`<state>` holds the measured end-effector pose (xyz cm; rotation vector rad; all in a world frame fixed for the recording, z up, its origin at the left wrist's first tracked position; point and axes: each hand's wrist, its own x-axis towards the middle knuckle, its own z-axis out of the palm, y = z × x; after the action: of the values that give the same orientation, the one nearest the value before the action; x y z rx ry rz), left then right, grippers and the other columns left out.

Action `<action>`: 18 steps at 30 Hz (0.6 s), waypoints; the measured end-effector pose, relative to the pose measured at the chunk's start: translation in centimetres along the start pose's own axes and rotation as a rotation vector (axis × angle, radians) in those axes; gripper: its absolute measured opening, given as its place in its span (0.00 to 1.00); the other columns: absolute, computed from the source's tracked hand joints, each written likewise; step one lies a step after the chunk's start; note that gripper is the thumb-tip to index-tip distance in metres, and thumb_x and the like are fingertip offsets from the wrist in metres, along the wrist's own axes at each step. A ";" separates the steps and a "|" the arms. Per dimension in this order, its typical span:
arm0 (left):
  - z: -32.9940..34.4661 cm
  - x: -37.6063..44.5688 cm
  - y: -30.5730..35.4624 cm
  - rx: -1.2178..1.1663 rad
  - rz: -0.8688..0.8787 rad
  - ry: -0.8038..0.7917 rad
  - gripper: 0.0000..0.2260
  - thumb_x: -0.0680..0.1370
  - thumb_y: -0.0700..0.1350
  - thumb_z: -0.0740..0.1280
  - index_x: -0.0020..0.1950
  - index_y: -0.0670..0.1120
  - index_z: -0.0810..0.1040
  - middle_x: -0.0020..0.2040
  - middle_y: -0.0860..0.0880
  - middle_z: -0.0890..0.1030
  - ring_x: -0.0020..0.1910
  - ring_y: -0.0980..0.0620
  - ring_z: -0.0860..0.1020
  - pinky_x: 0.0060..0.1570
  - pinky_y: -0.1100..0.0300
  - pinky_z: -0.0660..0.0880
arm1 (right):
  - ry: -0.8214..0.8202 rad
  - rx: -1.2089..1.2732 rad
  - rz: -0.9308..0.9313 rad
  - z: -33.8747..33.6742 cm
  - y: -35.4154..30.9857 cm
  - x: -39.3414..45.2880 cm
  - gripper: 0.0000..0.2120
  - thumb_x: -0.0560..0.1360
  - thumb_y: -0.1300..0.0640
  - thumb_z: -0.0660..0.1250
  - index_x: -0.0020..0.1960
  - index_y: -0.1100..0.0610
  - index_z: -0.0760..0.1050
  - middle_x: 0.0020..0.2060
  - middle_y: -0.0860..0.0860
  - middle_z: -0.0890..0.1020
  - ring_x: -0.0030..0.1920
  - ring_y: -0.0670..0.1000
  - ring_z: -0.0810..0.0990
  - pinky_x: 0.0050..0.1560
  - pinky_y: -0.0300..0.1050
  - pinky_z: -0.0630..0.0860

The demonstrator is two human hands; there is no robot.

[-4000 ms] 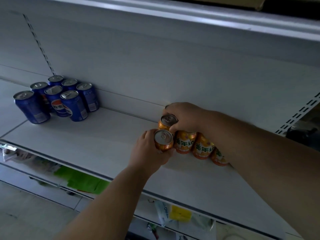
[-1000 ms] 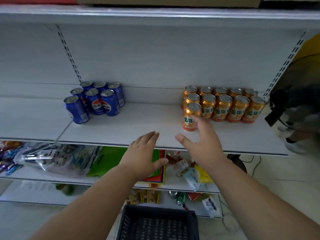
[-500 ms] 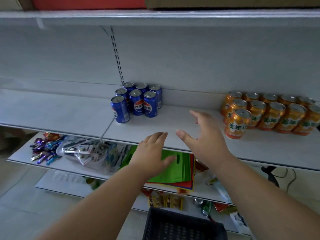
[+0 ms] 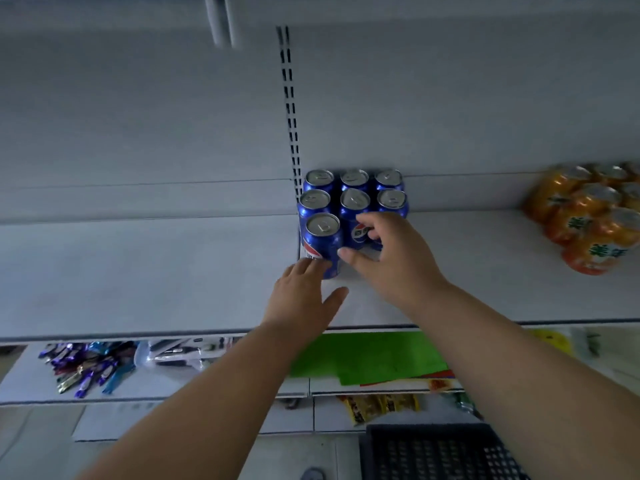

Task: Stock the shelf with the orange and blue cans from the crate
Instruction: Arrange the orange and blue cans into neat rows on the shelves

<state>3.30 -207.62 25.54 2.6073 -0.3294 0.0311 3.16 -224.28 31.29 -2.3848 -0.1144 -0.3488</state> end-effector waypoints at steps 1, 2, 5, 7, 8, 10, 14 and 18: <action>0.0 0.2 -0.7 -0.034 -0.021 0.014 0.23 0.77 0.59 0.66 0.69 0.53 0.71 0.65 0.54 0.74 0.63 0.51 0.73 0.63 0.53 0.71 | -0.013 -0.015 -0.002 0.8 -0.5 0.8 0.27 0.70 0.45 0.74 0.66 0.52 0.72 0.60 0.48 0.76 0.57 0.47 0.76 0.56 0.46 0.74; 0.1 0.4 -1.4 -0.076 -0.054 0.024 0.21 0.77 0.59 0.66 0.68 0.53 0.73 0.63 0.54 0.75 0.61 0.52 0.74 0.60 0.54 0.73 | -0.030 -0.031 -0.005 1.5 -0.9 1.5 0.26 0.70 0.45 0.74 0.65 0.51 0.73 0.59 0.48 0.77 0.57 0.47 0.77 0.54 0.45 0.73; 0.3 0.9 -2.8 -0.168 -0.157 0.048 0.17 0.76 0.56 0.67 0.62 0.51 0.73 0.60 0.54 0.76 0.57 0.53 0.76 0.54 0.55 0.76 | -0.074 -0.100 -0.008 3.4 -1.6 3.4 0.24 0.69 0.44 0.74 0.62 0.50 0.74 0.55 0.46 0.79 0.54 0.47 0.78 0.50 0.42 0.73; 0.3 1.7 -3.3 -0.203 -0.193 0.066 0.18 0.76 0.55 0.68 0.63 0.50 0.71 0.60 0.53 0.76 0.57 0.52 0.77 0.53 0.55 0.76 | -0.054 -0.119 0.017 4.3 -1.6 3.9 0.25 0.67 0.42 0.75 0.60 0.51 0.74 0.53 0.46 0.79 0.51 0.47 0.78 0.49 0.42 0.75; 0.2 2.2 -3.3 -0.225 -0.193 0.074 0.18 0.76 0.54 0.68 0.63 0.50 0.71 0.61 0.52 0.76 0.57 0.52 0.77 0.53 0.55 0.76 | -0.038 -0.127 0.025 4.7 -1.5 4.0 0.24 0.67 0.42 0.75 0.58 0.51 0.75 0.52 0.46 0.79 0.50 0.47 0.78 0.48 0.43 0.76; 0.2 3.1 -3.0 -0.278 -0.190 0.086 0.18 0.76 0.52 0.68 0.64 0.51 0.71 0.60 0.53 0.77 0.54 0.54 0.77 0.48 0.59 0.74 | -0.018 -0.150 0.027 4.9 -1.6 4.2 0.21 0.68 0.44 0.76 0.55 0.51 0.75 0.49 0.46 0.79 0.48 0.47 0.79 0.46 0.44 0.77; 0.2 3.3 -2.8 -0.333 -0.177 0.098 0.17 0.76 0.54 0.68 0.63 0.51 0.73 0.56 0.55 0.79 0.50 0.56 0.77 0.37 0.67 0.67 | -0.045 -0.085 0.032 3.8 -1.8 3.8 0.19 0.71 0.50 0.75 0.58 0.52 0.74 0.49 0.43 0.78 0.48 0.44 0.76 0.47 0.40 0.70; -0.1 3.3 -3.3 -0.295 -0.114 0.015 0.20 0.75 0.53 0.71 0.65 0.51 0.73 0.59 0.54 0.78 0.54 0.54 0.77 0.47 0.62 0.73 | -0.183 -0.001 0.088 2.7 -1.3 3.6 0.22 0.72 0.53 0.74 0.64 0.50 0.72 0.56 0.43 0.79 0.55 0.44 0.77 0.52 0.40 0.72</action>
<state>7.26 -205.56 24.26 2.3277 -0.1654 -0.0352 6.95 -221.59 31.21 -2.4103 -0.0933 -0.0890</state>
